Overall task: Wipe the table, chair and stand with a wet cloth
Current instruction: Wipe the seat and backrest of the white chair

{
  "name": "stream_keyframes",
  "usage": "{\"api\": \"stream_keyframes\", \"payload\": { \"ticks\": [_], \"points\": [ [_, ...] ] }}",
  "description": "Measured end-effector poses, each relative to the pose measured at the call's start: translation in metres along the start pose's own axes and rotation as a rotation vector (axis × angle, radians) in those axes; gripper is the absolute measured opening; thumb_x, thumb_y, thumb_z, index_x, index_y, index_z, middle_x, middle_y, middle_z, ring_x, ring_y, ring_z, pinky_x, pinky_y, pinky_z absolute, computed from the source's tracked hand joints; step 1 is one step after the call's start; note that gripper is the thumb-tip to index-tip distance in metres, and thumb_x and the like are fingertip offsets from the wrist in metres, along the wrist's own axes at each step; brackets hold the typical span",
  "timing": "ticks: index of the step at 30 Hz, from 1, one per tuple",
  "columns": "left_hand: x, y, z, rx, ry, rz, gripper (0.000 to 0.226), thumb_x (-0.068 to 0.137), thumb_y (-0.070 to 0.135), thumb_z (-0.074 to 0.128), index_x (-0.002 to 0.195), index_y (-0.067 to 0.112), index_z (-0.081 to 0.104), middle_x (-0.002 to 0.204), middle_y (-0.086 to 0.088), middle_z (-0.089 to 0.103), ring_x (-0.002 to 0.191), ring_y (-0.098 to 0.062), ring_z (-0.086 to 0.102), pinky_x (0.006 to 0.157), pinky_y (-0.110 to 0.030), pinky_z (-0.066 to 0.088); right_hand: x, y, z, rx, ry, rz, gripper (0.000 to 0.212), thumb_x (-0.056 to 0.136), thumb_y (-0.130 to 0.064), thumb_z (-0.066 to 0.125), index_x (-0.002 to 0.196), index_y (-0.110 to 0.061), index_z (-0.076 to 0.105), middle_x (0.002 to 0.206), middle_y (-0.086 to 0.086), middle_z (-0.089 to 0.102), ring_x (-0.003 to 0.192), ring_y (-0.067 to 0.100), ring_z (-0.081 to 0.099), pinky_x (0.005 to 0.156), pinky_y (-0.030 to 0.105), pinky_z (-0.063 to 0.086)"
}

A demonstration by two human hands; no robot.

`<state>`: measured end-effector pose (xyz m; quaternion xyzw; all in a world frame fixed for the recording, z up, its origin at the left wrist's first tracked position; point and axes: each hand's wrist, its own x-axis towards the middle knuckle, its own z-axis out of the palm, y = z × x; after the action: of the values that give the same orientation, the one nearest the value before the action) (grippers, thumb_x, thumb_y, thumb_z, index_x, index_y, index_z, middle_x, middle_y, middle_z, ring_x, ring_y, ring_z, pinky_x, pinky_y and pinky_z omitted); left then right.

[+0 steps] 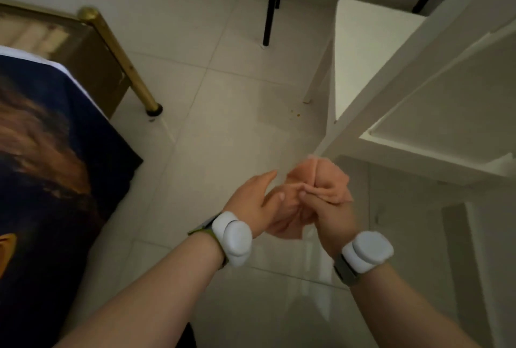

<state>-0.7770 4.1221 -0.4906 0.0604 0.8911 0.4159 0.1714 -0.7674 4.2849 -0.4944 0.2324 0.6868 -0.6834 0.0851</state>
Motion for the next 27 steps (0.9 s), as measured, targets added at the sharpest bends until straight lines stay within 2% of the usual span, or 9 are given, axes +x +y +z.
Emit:
{"api": "stream_keyframes", "payload": {
  "ticks": [2,3,5,7,12,16,20,23,27],
  "points": [
    [-0.024,0.023,-0.023,-0.157,-0.065,-0.040,0.052,0.091,0.044,0.049,0.137,0.022,0.042,0.131,0.002,0.054,0.115,-0.006,0.051,0.088,0.000,0.033,-0.035,-0.026,0.008,0.001,-0.140,0.038,0.023,0.081,-0.001,0.066,0.104,0.000,0.067,0.102,0.020,0.069,0.099,0.034,0.065,0.086,0.048,0.053],
    [-0.036,0.034,-0.036,-0.227,-0.082,-0.069,0.055,0.085,0.051,0.050,0.133,0.026,0.046,0.124,0.006,0.058,0.109,-0.004,0.054,0.085,-0.001,0.036,-0.053,-0.043,0.012,0.001,-0.207,0.042,0.025,0.079,-0.003,0.069,0.104,-0.002,0.067,0.102,0.018,0.070,0.099,0.031,0.066,0.083,0.043,0.055],
    [-0.066,0.062,-0.073,-0.352,-0.102,-0.149,0.059,0.075,0.059,0.051,0.125,0.027,0.051,0.114,0.008,0.063,0.103,-0.007,0.059,0.087,-0.014,0.045,-0.090,-0.084,0.020,0.032,-0.296,0.080,0.027,0.075,-0.009,0.070,0.101,-0.007,0.068,0.098,0.011,0.073,0.094,0.023,0.069,0.073,0.031,0.055],
    [-0.090,0.081,-0.092,-0.409,-0.130,-0.209,0.055,0.073,0.055,0.056,0.120,0.026,0.054,0.109,0.007,0.065,0.099,-0.009,0.062,0.087,-0.023,0.050,-0.119,-0.113,0.023,0.081,-0.342,0.107,0.023,0.079,-0.012,0.061,0.101,-0.009,0.066,0.097,0.009,0.073,0.093,0.022,0.069,0.071,0.027,0.055],
    [-0.142,0.141,-0.158,-0.370,-0.120,-0.210,0.041,0.079,0.042,0.060,0.113,0.019,0.059,0.105,0.002,0.068,0.097,-0.014,0.064,0.086,-0.032,0.051,-0.187,-0.204,0.027,0.075,-0.386,0.228,0.034,0.087,-0.014,0.055,0.119,-0.002,0.056,0.111,0.020,0.067,0.103,0.032,0.065,0.089,0.048,0.052],
    [-0.177,0.186,-0.198,-0.388,-0.097,-0.194,0.038,0.075,0.048,0.054,0.098,0.019,0.062,0.093,0.002,0.069,0.086,-0.014,0.064,0.083,-0.037,0.051,-0.233,-0.262,0.028,0.032,-0.264,0.219,0.021,0.090,-0.014,0.059,0.109,-0.007,0.062,0.102,0.015,0.071,0.097,0.029,0.068,0.090,0.052,0.051],
    [-0.207,0.220,-0.213,-0.481,-0.264,-0.202,0.050,0.070,0.050,0.066,0.112,0.027,0.053,0.102,0.013,0.066,0.098,-0.006,0.063,0.085,-0.021,0.050,-0.274,-0.297,0.022,0.013,-0.100,0.144,0.018,0.087,-0.011,0.064,0.104,-0.015,0.066,0.100,0.012,0.072,0.098,0.027,0.068,0.092,0.049,0.052],
    [-0.214,0.251,-0.226,-0.345,-0.346,-0.142,0.020,0.082,0.035,0.061,0.099,0.025,0.057,0.100,0.001,0.068,0.097,-0.015,0.063,0.089,-0.032,0.050,-0.319,-0.327,0.000,0.070,0.077,0.089,0.026,0.088,0.002,0.058,0.100,-0.019,0.067,0.097,0.014,0.072,0.091,0.024,0.068,0.085,0.044,0.055],
    [-0.233,0.298,-0.237,-0.496,-0.444,-0.098,0.030,0.078,0.040,0.062,0.105,0.026,0.059,0.112,0.000,0.067,0.107,-0.017,0.061,0.099,-0.034,0.045,-0.381,-0.342,-0.042,0.187,0.313,0.001,0.021,0.088,0.003,0.056,0.096,-0.011,0.069,0.090,0.008,0.072,0.086,0.021,0.067,0.079,0.035,0.054]
  ]
}}
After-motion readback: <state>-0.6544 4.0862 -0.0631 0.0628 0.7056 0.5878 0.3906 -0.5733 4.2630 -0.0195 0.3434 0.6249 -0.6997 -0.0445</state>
